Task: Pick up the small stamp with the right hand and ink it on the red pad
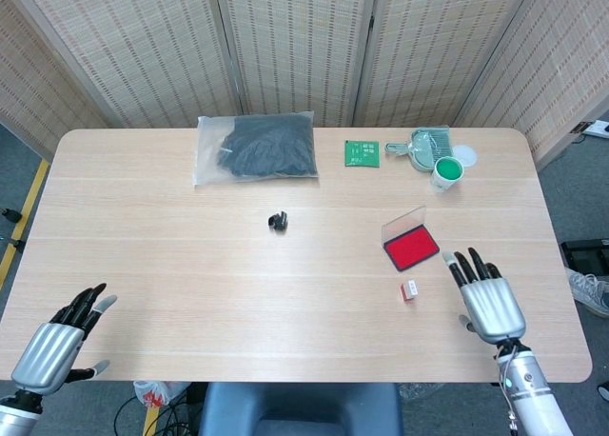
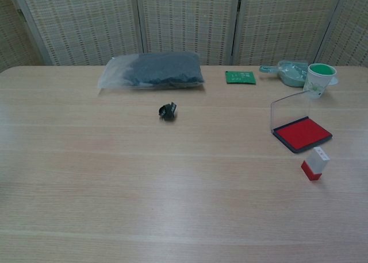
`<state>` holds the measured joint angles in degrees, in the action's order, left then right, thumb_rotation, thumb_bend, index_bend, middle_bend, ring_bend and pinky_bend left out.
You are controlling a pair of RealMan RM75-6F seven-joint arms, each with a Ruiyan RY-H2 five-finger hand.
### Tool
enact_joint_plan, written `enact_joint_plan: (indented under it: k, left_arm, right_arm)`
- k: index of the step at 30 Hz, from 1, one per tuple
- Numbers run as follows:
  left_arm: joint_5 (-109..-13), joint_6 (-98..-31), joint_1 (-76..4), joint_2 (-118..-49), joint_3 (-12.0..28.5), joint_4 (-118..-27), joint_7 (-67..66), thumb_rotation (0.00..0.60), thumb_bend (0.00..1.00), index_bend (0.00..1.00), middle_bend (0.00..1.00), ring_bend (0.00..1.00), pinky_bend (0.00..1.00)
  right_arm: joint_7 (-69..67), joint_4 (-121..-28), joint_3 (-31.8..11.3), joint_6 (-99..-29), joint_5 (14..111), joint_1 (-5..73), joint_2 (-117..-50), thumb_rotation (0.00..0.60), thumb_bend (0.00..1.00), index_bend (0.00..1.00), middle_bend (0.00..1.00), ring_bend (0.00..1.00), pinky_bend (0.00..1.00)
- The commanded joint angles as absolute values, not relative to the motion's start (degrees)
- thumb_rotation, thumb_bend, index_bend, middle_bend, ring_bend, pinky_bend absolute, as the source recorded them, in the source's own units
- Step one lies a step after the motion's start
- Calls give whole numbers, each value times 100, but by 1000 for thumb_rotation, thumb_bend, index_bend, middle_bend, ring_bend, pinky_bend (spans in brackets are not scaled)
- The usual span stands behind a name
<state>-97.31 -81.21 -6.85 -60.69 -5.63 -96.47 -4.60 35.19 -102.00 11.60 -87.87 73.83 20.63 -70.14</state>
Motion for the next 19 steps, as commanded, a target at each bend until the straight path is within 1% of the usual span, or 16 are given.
enact_joint_plan:
  k: [1,5,11,19]
  left_arm:
    - [-9735,-8108,-698,-6096,-561,-9621,-472,600,70,138,0,41,267]
    - [-9742,-8101,-706,-6108,-562,-9614,-478,600,70,138,0,41,267]
    - [-9812,-8189,-701,-6110,-559,-9551,-392,600,70,138,0,41,267]
    - [-9711,-8179,-705,-6128,-514,-9528,-385,600,70,126,0,40,267]
  right_arm:
    - [3173,-9615,1294,-9521,7922,1379,-7236,600,106,0,36,8,180]
    - [3141,-9252,1224,-10026,8260,947,-7433,600,106,0,36,8,178]
    - [3051,-9187,1125,-10433,8773,599,-7477,600,106,0,35,8,153]
    - [2801,-9220,906,-10234,8856,453,-7311,600,107,0,33,8,137]
